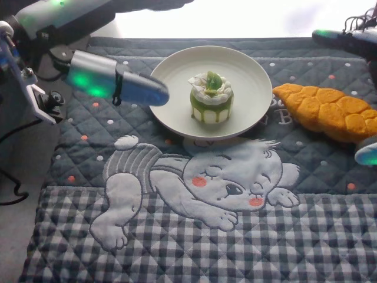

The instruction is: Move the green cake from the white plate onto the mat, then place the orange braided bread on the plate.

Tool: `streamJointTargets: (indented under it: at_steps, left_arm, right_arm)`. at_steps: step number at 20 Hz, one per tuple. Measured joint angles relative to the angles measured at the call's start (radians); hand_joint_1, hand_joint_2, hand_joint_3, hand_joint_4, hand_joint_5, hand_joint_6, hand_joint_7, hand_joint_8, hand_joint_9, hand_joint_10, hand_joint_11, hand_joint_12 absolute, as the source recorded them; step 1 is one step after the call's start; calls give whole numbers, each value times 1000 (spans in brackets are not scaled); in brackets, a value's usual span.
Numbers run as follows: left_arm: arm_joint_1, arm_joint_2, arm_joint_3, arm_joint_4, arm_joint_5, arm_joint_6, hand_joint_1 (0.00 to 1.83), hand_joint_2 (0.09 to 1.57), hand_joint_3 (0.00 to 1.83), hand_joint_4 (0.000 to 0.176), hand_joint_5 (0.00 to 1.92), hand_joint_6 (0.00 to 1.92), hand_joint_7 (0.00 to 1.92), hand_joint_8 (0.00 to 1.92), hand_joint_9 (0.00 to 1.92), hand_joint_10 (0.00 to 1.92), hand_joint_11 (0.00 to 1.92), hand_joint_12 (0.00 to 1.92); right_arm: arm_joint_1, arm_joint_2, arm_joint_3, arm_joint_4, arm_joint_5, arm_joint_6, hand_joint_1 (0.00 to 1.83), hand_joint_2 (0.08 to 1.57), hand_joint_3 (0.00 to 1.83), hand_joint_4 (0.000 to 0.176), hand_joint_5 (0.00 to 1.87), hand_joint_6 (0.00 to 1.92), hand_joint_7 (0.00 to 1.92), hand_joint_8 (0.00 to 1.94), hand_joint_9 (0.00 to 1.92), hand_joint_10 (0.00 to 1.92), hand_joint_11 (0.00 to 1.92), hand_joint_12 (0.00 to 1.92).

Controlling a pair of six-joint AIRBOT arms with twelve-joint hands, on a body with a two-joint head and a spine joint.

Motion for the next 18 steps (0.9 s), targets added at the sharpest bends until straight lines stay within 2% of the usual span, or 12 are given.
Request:
streamJointTargets:
  at_steps: [2, 3, 5, 8, 9, 10, 11, 12, 13, 15, 16, 18]
  left_arm:
    - [-8, -13, 15, 13, 25, -3, 627, 887, 1, 42, 262, 0, 407, 2, 373, 8, 29, 783]
    - [-16, -23, 30, 27, 43, -15, 627, 855, 2, 68, 245, 2, 373, 3, 362, 4, 68, 712]
    - [-39, -43, 54, 63, 68, -50, 655, 849, 1, 71, 258, 0, 361, 0, 408, 0, 171, 543]
    - [-83, -91, 98, 132, 128, -103, 643, 871, 0, 5, 281, 0, 383, 1, 457, 4, 219, 619]
    - [-100, -105, 110, 170, 153, -117, 630, 874, 0, 18, 299, 6, 400, 7, 477, 9, 226, 641]
    - [-122, -122, 124, 220, 184, -148, 656, 863, 0, 64, 324, 1, 412, 1, 475, 2, 185, 723]
    - [-137, -131, 133, 255, 204, -173, 625, 856, 0, 83, 327, 0, 406, 1, 465, 0, 149, 804]
    - [-163, -149, 151, 335, 235, -224, 611, 845, 0, 65, 344, 6, 430, 10, 478, 6, 159, 825]
    - [-174, -157, 162, 369, 247, -245, 570, 853, 1, 29, 338, 3, 440, 12, 486, 8, 146, 820]
    - [-198, -186, 186, 441, 289, -287, 576, 833, 0, 44, 336, 0, 498, 8, 527, 9, 216, 762]
    - [-205, -198, 197, 472, 310, -293, 575, 813, 0, 54, 360, 0, 531, 3, 519, 3, 146, 762]
    - [-211, -213, 208, 510, 345, -294, 670, 815, 0, 28, 402, 0, 566, 0, 557, 3, 128, 868]
  right_arm:
    - [0, -1, 0, -3, 1, 0, 435, 697, 3, 142, 49, 0, 232, 0, 287, 10, 0, 787]
    - [0, -5, 0, -6, 2, 0, 432, 693, 0, 147, 50, 1, 233, 1, 287, 8, 0, 788]
    - [0, -7, -2, -15, 2, 0, 459, 692, 0, 164, 49, 1, 219, 0, 263, 1, 0, 726]
    - [0, -7, -8, -21, 14, 0, 661, 751, 7, 176, 70, 2, 146, 0, 152, 1, 0, 392]
    - [0, -7, -8, -25, 15, 0, 682, 754, 4, 176, 80, 3, 120, 2, 125, 3, 0, 287]
    - [0, -7, -11, -24, 17, 0, 647, 750, 1, 176, 59, 1, 62, 2, 73, 1, 0, 179]
    - [0, -9, -11, -25, 22, 0, 631, 757, 4, 176, 60, 3, 61, 6, 62, 1, 0, 160]
    - [0, -13, -12, -25, 26, 0, 623, 757, 3, 176, 50, 2, 39, 6, 20, 6, 0, 54]
    - [0, -14, -12, -25, 27, 0, 595, 761, 3, 176, 44, 0, 30, 2, 5, 3, 0, 10]
    - [0, -16, -12, -26, 29, 0, 575, 761, 2, 167, 52, 3, 56, 11, 25, 10, 7, 3]
    - [0, -17, -13, -26, 29, 0, 602, 745, 0, 173, 70, 9, 59, 10, 10, 3, 3, 1]
    - [0, -20, -13, -25, 30, 0, 606, 758, 2, 176, 68, 7, 47, 3, 0, 0, 0, 0]
